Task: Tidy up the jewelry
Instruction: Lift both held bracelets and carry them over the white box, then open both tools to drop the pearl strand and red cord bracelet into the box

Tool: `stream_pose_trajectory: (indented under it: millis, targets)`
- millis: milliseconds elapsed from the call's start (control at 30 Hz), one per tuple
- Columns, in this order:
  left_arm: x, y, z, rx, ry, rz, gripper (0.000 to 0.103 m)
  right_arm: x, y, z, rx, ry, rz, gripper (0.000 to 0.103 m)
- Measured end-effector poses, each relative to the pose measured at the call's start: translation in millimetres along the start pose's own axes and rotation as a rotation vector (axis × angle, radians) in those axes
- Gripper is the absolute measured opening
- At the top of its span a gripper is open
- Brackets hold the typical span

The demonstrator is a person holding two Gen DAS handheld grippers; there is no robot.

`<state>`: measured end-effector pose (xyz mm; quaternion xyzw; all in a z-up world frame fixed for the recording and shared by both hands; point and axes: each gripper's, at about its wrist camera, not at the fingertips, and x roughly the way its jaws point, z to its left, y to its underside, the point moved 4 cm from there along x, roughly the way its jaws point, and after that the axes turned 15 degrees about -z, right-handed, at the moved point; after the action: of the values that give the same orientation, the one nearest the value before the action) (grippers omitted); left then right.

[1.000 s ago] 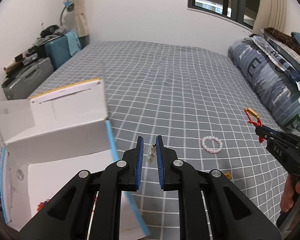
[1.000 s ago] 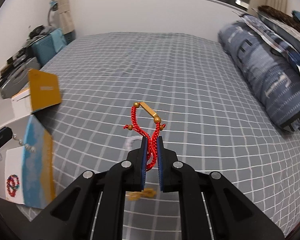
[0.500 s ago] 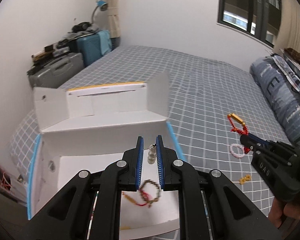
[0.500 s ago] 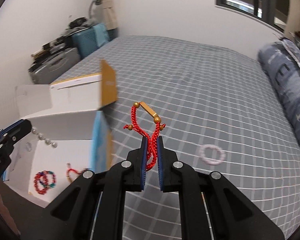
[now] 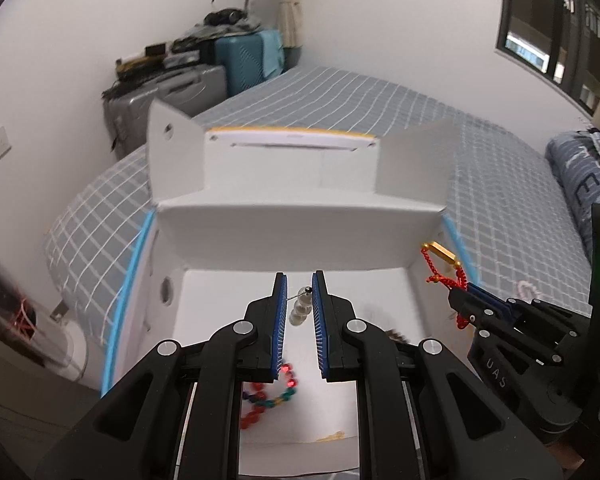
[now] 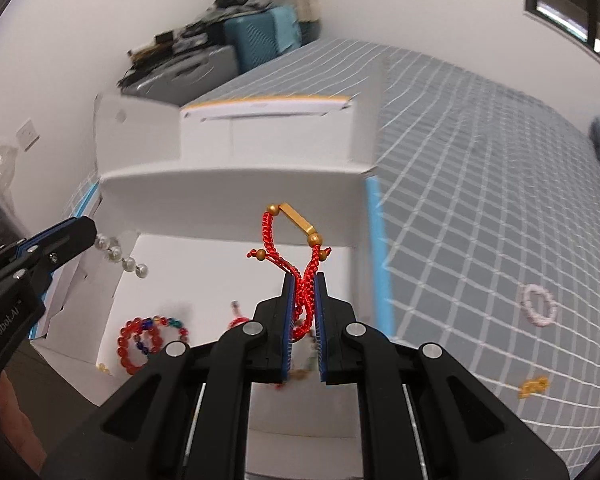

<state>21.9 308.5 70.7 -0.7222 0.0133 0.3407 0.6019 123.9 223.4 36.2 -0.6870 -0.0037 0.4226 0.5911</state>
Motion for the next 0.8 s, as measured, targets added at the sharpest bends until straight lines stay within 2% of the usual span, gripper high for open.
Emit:
stream_pose_trajectory:
  millis: [233,433,667,800]
  targets:
    - [21,17,29,-0.003,-0.028,0.068,0.012,31,18,25,-0.013,0.005,0.096,0.009]
    - [47,40,39,0.009,-0.036,0.155,0.012,56,33,24,-0.015,0.050,0.191,0.009]
    - [62,54,38,0.011,-0.036,0.222,0.012,61,39,24,-0.020,0.074,0.234,0.008]
    - [62,57,42,0.001,-0.043,0.233,0.012,61,42,24,-0.032,0.080,0.250,0.009]
